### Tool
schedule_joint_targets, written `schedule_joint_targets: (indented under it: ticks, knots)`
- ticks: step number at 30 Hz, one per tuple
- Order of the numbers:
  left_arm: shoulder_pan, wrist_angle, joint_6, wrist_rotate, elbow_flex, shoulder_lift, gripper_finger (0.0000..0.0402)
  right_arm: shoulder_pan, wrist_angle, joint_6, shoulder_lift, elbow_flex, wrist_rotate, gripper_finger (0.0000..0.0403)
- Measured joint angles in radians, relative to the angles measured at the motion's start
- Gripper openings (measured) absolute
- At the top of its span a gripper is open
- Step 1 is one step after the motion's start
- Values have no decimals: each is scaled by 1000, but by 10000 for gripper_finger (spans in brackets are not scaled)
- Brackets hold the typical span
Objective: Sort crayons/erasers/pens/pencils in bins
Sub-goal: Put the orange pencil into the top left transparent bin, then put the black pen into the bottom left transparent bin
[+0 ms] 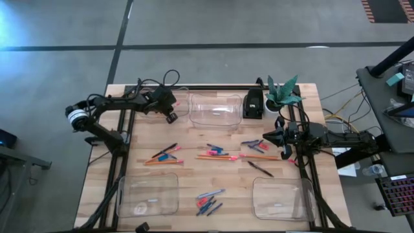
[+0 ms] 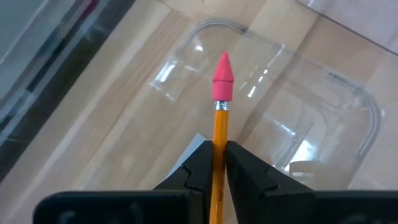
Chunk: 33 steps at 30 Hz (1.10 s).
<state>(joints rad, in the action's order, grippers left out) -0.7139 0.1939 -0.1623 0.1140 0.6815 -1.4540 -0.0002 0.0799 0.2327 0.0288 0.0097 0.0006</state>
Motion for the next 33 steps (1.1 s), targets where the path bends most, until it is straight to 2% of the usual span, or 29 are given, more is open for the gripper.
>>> schedule_joint_targets:
  ticks: [13,20,23,26,30,33]
  knots:
    - [0,1,-1,20,2,15,43,0,0,0,0,0,0,22]
    - [8,-4,11,-35,42,150,43,0,0,0,0,0,0,22]
    - [28,-4,129,-79,45,219,42,0,0,0,0,0,0,22]
    - [67,9,283,-144,38,281,42,0,0,0,0,0,0,22]
    - [174,27,315,-291,24,350,42,0,0,0,0,0,0,22]
    - [288,24,327,-284,24,376,42,0,0,0,0,0,0,22]
